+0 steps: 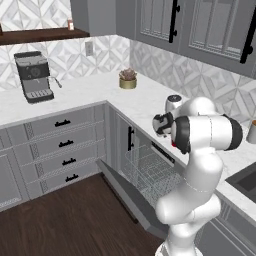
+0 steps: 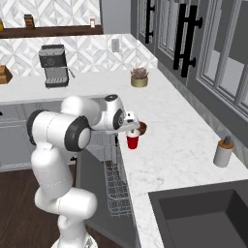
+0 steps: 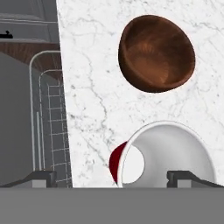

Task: Pick up the cup and bowl from the counter, place them in the dishwasher, and close the dishwasher door.

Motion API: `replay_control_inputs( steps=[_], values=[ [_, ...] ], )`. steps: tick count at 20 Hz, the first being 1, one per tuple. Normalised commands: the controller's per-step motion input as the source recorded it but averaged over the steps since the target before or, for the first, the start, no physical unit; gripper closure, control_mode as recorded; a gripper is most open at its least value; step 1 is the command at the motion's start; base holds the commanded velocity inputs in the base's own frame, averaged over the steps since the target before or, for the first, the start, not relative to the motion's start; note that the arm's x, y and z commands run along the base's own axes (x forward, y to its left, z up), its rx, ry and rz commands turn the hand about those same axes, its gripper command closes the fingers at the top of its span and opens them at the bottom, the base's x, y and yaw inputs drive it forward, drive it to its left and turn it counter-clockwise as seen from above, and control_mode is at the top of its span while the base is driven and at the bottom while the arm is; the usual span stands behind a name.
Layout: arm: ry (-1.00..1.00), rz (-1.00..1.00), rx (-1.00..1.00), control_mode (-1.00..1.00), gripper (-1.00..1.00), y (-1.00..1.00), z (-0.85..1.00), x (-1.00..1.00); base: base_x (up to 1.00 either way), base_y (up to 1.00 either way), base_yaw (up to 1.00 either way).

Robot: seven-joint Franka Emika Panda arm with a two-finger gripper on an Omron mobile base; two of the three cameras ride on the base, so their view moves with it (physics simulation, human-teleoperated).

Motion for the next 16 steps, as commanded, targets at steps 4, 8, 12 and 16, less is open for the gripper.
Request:
replay_control_inputs(
  steps=[4, 8, 12, 16],
  values=[
    [0.00, 0.02, 0.00, -1.00, -1.00, -0.09, -0.16, 0.35, 0.00, 0.00, 0.00],
    [0.01, 0.00, 0.00, -1.00, -1.00, -0.06, -0.19, 0.16, 0.00, 0.00, 0.00],
    [0.00, 0.00, 0.00, -1.00, -1.00, -0.09, -0.16, 0.03, 0.00, 0.00, 0.00],
    [0.01, 0.00, 0.00, -1.00, 1.00, 0.00, -0.07, 0.00, 0.00, 0.00, 0.00]
  ],
)
